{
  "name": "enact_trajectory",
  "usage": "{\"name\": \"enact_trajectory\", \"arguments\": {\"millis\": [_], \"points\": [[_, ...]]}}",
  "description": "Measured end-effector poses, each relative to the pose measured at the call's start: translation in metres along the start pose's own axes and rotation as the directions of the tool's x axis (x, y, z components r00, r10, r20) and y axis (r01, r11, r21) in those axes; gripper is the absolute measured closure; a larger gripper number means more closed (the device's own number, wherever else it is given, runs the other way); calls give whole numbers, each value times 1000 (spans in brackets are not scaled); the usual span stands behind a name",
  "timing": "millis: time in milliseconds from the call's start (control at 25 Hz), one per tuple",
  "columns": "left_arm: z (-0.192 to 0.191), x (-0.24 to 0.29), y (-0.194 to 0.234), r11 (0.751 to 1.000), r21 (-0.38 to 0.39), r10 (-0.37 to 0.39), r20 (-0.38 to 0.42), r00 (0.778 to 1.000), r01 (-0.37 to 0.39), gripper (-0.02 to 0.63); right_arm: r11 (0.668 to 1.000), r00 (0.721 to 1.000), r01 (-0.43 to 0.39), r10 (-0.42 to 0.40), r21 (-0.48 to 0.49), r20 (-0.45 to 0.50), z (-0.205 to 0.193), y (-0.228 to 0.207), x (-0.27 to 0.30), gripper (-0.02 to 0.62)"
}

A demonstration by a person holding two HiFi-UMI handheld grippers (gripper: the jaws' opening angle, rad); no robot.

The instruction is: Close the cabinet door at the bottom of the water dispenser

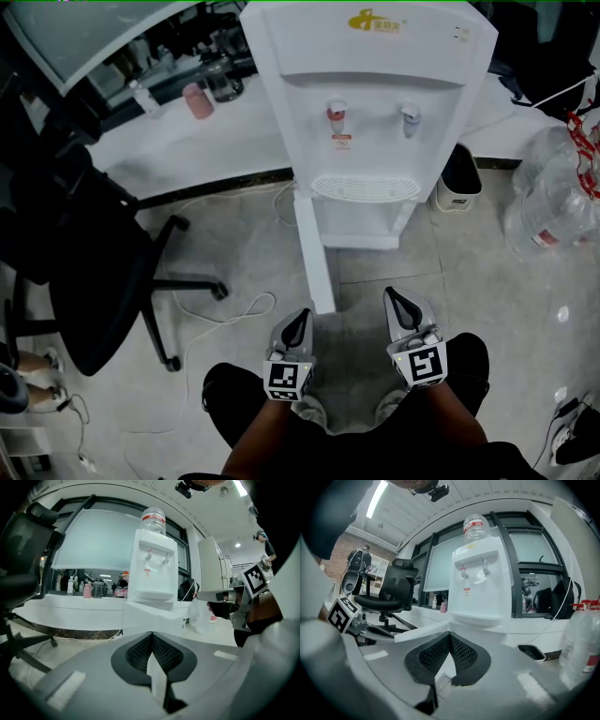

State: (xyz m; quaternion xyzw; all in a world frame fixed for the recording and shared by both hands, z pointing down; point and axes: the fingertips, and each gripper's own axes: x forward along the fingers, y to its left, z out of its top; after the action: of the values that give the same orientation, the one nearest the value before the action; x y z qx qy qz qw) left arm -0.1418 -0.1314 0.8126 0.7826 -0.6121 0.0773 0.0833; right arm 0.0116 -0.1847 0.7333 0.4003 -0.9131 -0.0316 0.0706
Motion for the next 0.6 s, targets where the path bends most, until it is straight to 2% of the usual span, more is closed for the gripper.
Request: {"name": "enact_trajectory", "arguments": {"millis": [320, 600], "points": [[-3, 6, -9, 1000, 17, -8, -14, 1000, 8, 589, 999, 1000, -9, 9, -33, 13, 6, 3, -6, 592], [5, 14, -19, 999, 22, -34, -2, 999, 34, 589, 1000, 1000, -2, 2, -17, 8, 5, 1, -10, 592]]}}
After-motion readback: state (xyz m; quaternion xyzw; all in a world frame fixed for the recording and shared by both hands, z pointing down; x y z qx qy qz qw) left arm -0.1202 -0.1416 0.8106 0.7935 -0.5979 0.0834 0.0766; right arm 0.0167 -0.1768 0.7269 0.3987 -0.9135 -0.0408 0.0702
